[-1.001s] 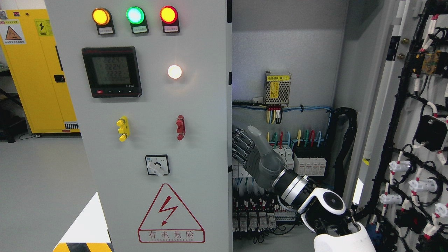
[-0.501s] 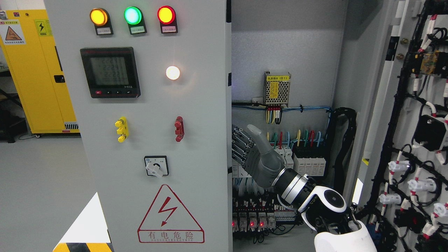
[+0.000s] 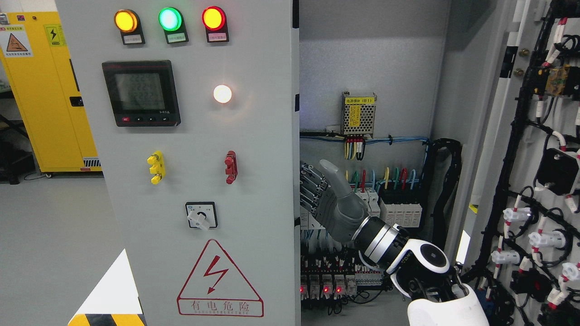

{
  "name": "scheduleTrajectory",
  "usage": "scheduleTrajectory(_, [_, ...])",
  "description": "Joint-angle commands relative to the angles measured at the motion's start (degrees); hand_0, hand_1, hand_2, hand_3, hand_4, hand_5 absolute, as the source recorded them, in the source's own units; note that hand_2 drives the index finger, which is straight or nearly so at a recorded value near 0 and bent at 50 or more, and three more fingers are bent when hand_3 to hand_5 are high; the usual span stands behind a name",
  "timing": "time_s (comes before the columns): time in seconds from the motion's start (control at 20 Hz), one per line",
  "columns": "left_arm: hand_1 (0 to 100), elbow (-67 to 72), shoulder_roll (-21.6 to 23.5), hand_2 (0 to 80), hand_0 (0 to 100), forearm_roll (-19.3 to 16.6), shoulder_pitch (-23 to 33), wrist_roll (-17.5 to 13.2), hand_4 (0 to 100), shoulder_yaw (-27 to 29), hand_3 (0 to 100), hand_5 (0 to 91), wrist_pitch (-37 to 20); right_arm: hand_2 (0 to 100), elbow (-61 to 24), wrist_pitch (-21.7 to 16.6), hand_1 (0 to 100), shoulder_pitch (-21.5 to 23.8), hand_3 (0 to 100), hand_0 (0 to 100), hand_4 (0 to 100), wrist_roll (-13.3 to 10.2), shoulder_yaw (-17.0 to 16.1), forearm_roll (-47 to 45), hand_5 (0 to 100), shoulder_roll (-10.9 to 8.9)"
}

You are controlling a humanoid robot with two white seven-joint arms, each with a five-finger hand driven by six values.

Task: Open door with both hands
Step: 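Swing the indicator-light door open with the right hand, then withdraw the right hand down away from the open cabinet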

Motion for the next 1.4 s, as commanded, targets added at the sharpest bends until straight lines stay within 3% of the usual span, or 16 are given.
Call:
scheduleTrajectory(0.0, [12,-1.1,0.4,0.0,32,0.0,0.0,-0.1,0,0.0,0,0.0,0.0,0,-0.9,0.0,6,0.2,0,21,0,-0.8,-0.1,0.0,0,0.93])
scheduleTrajectory(0.25, [12,-1.1,0.4,0.0,32,0.0,0.0,-0.1,0,0.1,0,0.0,0.0,0,-3.8,0.0,6,1.4,0,21,0,-0.7,0.0,0.0,0,0.67])
scheduleTrajectory(0.45, [12,-1.1,0.4,0.0,32,0.0,0.0,-0.1,0,0.0,0,0.0,0.0,0,-11.1,0.0,6,6.7,0,21,0,-0.4,1.6,-0.1,0,0.23])
scheduleTrajectory(0.65, [12,-1.1,0.4,0.0,32,-0.1,0.0,-0.1,0,0.1,0,0.0,0.0,0,-16.0,0.0,6,10.4,0,21,0,-0.4,6.5,-0.1,0,0.05])
scheduleTrajectory(0.85, [12,-1.1,0.5,0.0,32,0.0,0.0,-0.1,0,0.1,0,0.0,0.0,0,-19.6,0.7,6,13.4,0,21,0,-0.4,12.2,-0.8,0,-1.53])
scheduleTrajectory(1.2, [12,-1.1,0.4,0.0,32,0.0,0.0,-0.1,0,0.1,0,0.0,0.0,0,-20.0,1.8,6,17.9,0,21,0,-0.8,22.1,-0.1,0,-0.92])
scheduleTrajectory(1.35, [11,-1.1,0.5,0.0,32,0.0,0.0,-0.1,0,0.1,0,0.0,-0.1,0,-20.0,1.8,6,18.0,0,21,0,-0.7,23.5,-0.1,0,-0.57])
